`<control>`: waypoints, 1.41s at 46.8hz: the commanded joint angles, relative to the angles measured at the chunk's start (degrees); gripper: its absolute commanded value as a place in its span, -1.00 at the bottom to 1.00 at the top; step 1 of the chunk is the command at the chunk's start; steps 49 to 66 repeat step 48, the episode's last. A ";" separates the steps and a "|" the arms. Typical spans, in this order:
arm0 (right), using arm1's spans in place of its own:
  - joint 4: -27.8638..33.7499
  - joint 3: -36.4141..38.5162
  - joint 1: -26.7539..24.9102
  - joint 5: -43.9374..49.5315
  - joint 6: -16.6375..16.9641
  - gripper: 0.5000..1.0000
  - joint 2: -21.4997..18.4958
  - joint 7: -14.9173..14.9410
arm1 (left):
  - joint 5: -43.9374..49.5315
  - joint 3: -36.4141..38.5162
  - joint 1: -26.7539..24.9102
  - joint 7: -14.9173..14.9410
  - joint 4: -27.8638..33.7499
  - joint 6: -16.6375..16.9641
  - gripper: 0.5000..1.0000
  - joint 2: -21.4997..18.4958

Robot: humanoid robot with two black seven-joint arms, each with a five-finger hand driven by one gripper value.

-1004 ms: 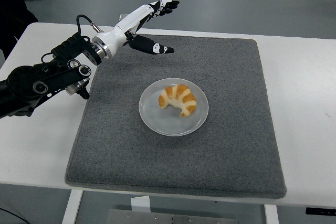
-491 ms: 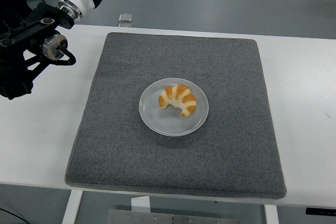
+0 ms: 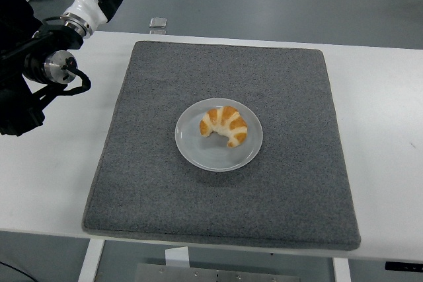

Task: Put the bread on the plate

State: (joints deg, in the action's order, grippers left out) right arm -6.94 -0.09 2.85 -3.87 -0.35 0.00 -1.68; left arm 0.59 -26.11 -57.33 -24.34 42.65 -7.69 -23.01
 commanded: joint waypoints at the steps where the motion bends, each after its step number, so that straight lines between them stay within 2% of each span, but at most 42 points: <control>1: -0.01 0.00 0.05 0.00 0.00 0.82 0.00 0.01 | 0.12 -0.43 1.34 -0.09 0.06 -0.21 0.97 0.42; 11: -0.01 0.00 0.05 0.00 0.00 0.81 0.00 0.01 | 1.43 -6.14 4.24 0.00 0.07 -1.97 0.97 0.60; 24: -0.01 0.00 0.05 0.00 0.00 0.82 0.00 0.01 | 4.42 -5.79 5.03 0.26 -0.72 -1.01 0.96 0.95; 31: -0.01 0.00 0.05 0.00 0.00 0.81 0.00 0.01 | 4.51 -5.88 5.21 2.54 -1.78 -0.92 0.96 1.48; 66: -0.01 -0.26 -0.03 0.18 0.00 0.81 0.00 0.10 | 4.42 -5.97 5.30 2.37 -1.69 -1.18 0.97 2.01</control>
